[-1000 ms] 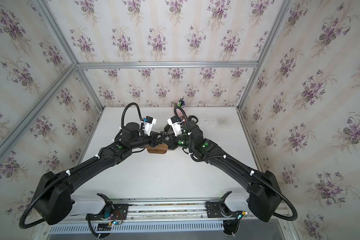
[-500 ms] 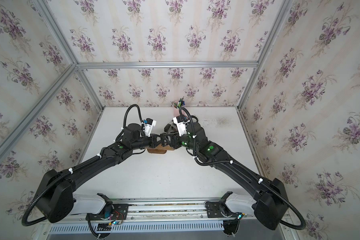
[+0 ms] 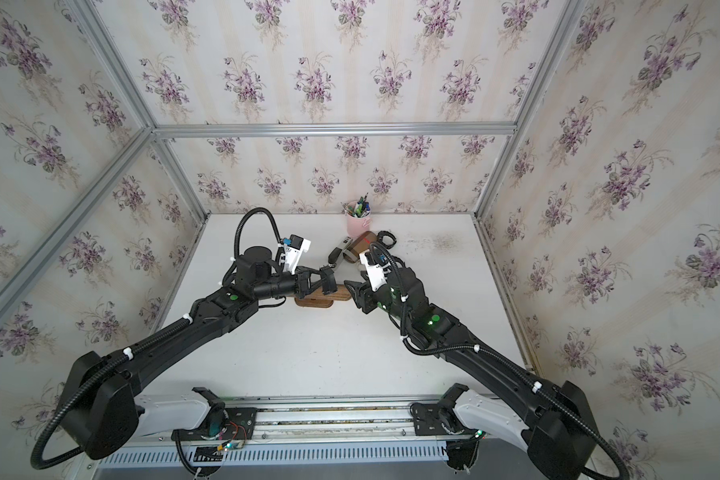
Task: Place watch on stand
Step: Pick up the watch at the center of the board.
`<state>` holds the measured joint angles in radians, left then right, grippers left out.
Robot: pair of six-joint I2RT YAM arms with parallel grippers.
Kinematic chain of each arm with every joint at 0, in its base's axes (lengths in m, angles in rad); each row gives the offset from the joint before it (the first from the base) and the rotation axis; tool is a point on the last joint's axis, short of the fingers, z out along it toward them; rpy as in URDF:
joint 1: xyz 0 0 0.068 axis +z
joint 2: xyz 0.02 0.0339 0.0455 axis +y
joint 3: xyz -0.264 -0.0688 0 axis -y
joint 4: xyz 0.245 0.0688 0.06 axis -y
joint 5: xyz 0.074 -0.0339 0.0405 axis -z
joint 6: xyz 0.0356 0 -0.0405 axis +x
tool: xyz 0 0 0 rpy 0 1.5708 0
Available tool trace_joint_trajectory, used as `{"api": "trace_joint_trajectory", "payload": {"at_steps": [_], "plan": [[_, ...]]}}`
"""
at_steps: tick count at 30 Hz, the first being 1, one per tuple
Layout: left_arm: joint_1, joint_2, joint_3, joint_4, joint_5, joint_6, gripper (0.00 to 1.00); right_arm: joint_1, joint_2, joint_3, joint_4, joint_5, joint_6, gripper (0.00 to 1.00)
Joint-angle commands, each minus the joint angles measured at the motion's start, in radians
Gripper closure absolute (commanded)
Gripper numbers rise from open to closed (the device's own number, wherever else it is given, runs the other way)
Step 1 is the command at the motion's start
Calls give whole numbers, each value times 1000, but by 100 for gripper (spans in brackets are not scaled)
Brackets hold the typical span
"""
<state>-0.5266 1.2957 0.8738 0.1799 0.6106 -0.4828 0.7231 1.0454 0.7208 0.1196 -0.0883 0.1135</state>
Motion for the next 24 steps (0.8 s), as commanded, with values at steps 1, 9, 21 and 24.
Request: {"api": "trace_joint_trajectory", "payload": {"at_steps": [1,9,21,24], "plan": [[-1,4,7,57,90,6,94,1,-16,-34,164,-46,-92,43],[-37,46,34,54,151,-9,93,59,1,-66,322,-86,-166,44],[-93,47,63,-71,153,71,92,62,14,-72,388,-119,-178,47],[-97,50,67,-100,146,88,92,63,16,-69,389,-138,-176,55]]}}
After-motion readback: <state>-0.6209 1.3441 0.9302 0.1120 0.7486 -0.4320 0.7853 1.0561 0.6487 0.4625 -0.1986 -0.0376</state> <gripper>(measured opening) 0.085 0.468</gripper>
